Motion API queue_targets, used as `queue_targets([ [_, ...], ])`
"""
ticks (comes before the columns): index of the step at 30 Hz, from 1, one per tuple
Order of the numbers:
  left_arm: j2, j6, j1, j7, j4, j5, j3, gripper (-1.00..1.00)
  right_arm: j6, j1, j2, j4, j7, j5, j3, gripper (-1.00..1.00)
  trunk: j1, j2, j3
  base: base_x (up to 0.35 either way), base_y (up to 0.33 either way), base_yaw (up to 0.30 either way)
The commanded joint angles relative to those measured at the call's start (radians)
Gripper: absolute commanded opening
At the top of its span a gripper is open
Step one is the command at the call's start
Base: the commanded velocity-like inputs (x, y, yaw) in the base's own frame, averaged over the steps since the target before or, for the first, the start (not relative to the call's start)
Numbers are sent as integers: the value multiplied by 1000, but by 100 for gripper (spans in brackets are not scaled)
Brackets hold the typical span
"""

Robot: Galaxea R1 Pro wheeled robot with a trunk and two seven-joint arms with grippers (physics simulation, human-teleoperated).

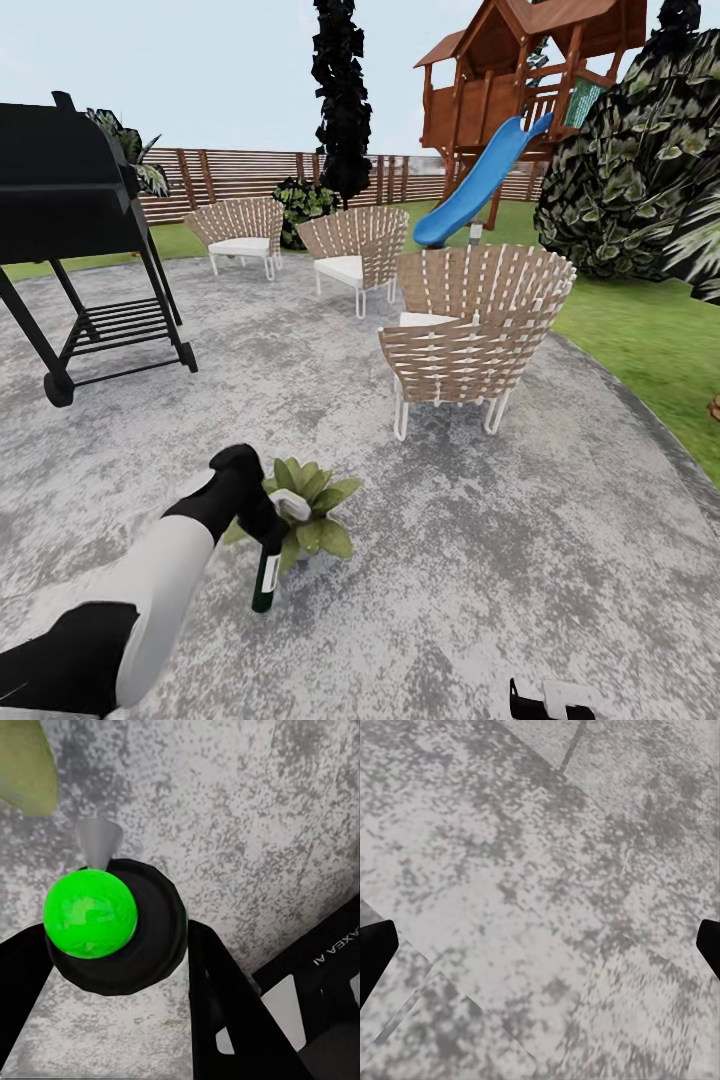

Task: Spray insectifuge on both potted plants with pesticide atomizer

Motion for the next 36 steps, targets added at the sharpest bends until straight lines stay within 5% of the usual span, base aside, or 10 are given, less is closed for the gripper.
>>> queue_targets([
  [1, 3, 12, -3, -10, 2, -8, -1, -100, -3, -1, 0, 2, -6, 11, -5, 100, 0, 0, -1, 0, 0, 0],
  [10, 106, -3, 19, -71, 13, -7, -8, -100, -3, -1, 0, 2, -6, 12, -4, 100, 0, 0, -1, 0, 0, 0],
  [15, 100, -2, 60, -98, 24, -10, -92, -100, -3, -1, 0, 2, -6, 12, -3, 100, 0, 0, -1, 0, 0, 0],
  [20, 63, -1, 49, -188, 14, -18, -109, -100, -3, -1, 0, 2, -6, 12, -4, 100, 0, 0, -1, 0, 0, 0],
  [29, 133, -5, 54, -226, 10, -21, -110, -100, -3, -1, -1, 2, -6, 12, -4, 100, 0, 0, -1, 2, 0, 0],
  [36, 126, -3, 54, -226, 9, -20, -110, -100, -3, -1, 0, 2, -6, 12, -3, 100, 0, 0, -1, 251, 45, 0],
])
